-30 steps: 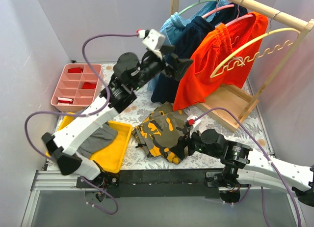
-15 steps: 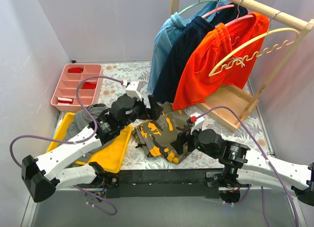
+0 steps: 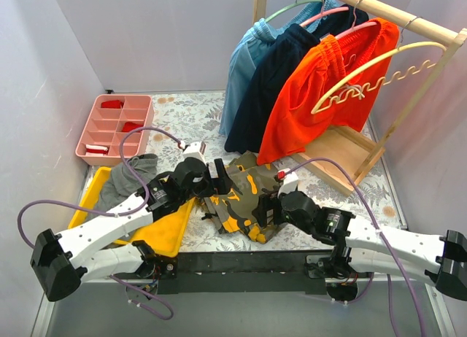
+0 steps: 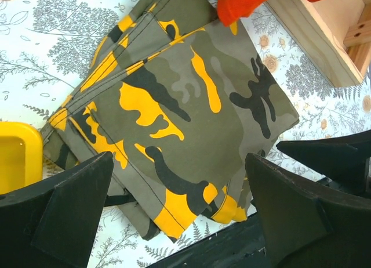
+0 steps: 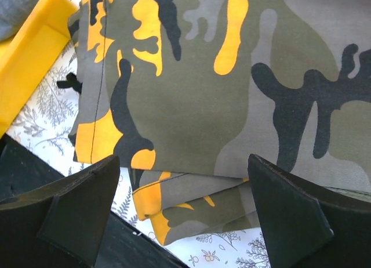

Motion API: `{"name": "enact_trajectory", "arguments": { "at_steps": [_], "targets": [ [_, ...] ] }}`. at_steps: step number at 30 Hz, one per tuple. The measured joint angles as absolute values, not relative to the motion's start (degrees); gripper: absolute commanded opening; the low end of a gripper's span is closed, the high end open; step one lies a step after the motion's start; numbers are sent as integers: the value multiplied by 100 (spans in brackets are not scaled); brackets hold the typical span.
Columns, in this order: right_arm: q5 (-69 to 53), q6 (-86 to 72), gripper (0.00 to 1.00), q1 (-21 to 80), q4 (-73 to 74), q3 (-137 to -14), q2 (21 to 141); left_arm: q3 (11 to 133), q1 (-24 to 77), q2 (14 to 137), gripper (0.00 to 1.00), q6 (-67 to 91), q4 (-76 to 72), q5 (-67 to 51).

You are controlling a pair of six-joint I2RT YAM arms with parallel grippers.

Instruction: Place the shorts on the hanger

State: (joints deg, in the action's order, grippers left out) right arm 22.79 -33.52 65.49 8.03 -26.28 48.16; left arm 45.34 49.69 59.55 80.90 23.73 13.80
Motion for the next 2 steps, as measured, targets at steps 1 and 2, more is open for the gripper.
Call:
{"name": "enact_trajectory", "arguments": {
  "at_steps": [1, 2],
  "targets": [
    [2309, -3411, 99, 6530, 777, -2609, 4821, 4534, 4969, 5942, 98, 8130, 2403, 1404],
    [2349, -3448, 99, 6514, 766, -2587, 4821, 4534, 4969, 5916, 98, 8156, 2427, 1424]
  ]
}}
